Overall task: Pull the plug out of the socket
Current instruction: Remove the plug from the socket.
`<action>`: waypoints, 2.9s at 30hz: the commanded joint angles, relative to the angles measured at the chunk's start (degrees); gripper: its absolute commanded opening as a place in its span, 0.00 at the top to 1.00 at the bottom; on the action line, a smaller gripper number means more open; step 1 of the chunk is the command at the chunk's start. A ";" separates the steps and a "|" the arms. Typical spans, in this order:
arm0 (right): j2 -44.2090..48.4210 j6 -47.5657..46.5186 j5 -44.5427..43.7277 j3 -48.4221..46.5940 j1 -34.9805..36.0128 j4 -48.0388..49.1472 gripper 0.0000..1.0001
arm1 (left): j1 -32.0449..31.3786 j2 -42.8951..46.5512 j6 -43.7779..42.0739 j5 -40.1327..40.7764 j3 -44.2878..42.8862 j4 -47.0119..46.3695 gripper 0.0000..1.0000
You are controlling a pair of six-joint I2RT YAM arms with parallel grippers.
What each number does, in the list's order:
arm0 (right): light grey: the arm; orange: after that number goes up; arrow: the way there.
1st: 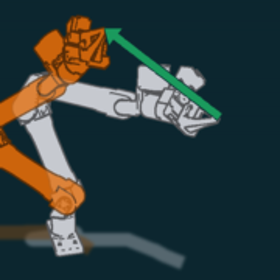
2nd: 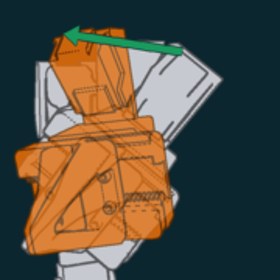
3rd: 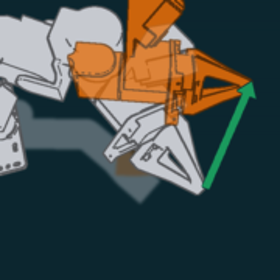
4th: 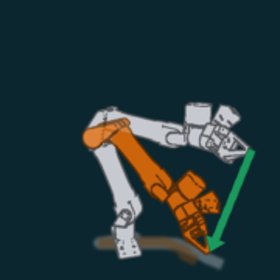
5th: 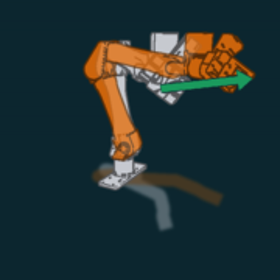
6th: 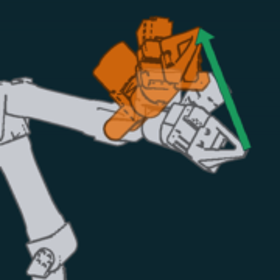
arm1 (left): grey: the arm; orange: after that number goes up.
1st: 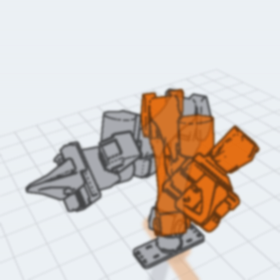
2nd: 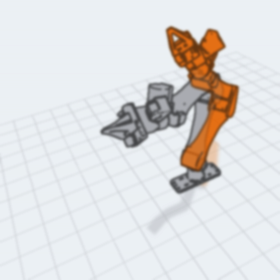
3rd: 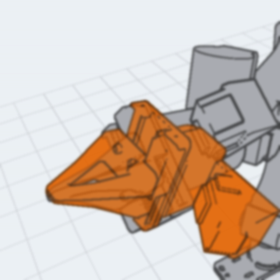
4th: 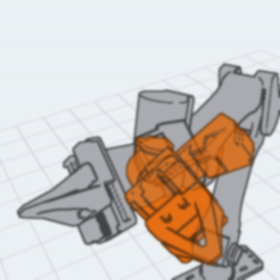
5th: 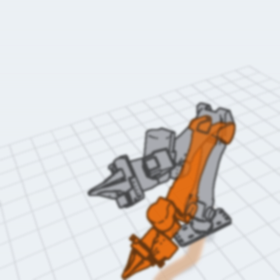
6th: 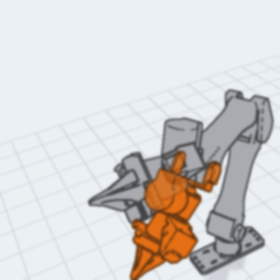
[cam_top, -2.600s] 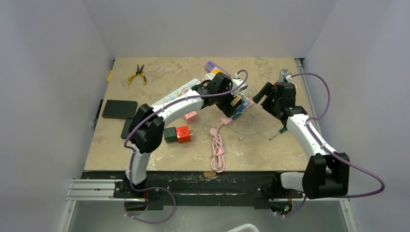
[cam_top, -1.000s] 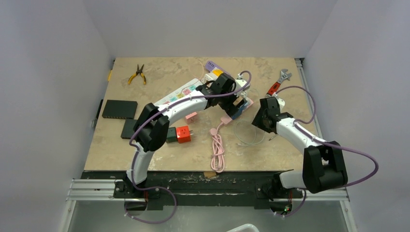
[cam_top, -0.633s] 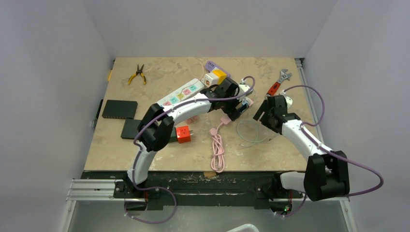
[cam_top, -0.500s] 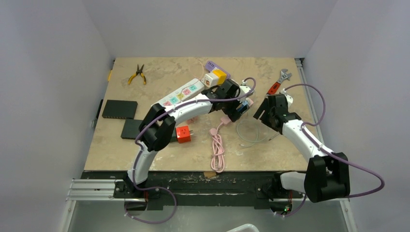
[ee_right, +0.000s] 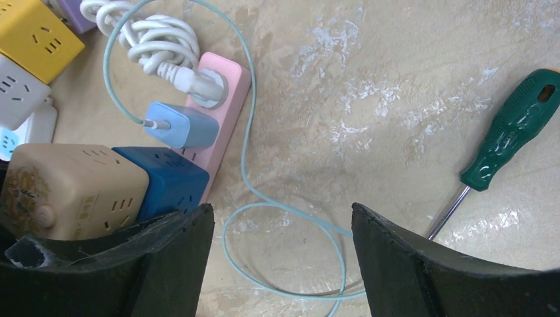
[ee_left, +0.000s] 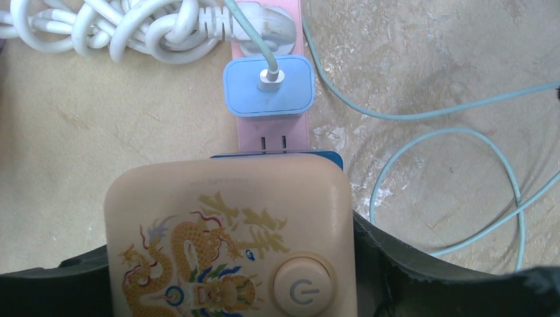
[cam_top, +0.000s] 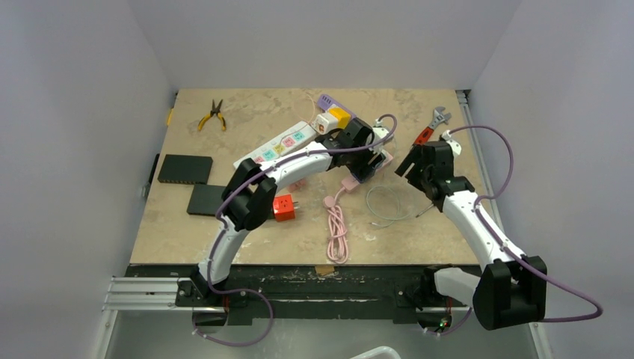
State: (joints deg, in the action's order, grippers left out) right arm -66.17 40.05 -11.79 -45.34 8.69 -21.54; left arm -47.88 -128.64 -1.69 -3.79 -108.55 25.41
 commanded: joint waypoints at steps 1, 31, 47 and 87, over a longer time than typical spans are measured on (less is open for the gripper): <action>1.55 0.15 0.58 -1.71 -1.02 2.07 0.26 | -0.34 -2.13 -0.05 -1.44 -3.08 -0.53 0.75; 1.72 12.63 20.48 12.03 9.15 32.66 0.12 | 8.59 4.17 20.87 -22.03 -18.00 18.48 1.00; -7.63 15.37 16.92 12.72 17.02 42.99 0.15 | 8.85 2.13 27.77 -26.03 -20.65 13.24 1.00; -6.13 19.23 -2.99 14.61 16.93 30.05 1.00 | 13.59 9.63 29.11 -24.43 -16.00 13.09 1.00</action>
State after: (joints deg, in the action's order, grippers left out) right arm -70.91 62.39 -10.04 -29.56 26.39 15.86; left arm -38.13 -128.66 29.63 -26.68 -123.81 41.36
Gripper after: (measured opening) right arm 0.315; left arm 0.675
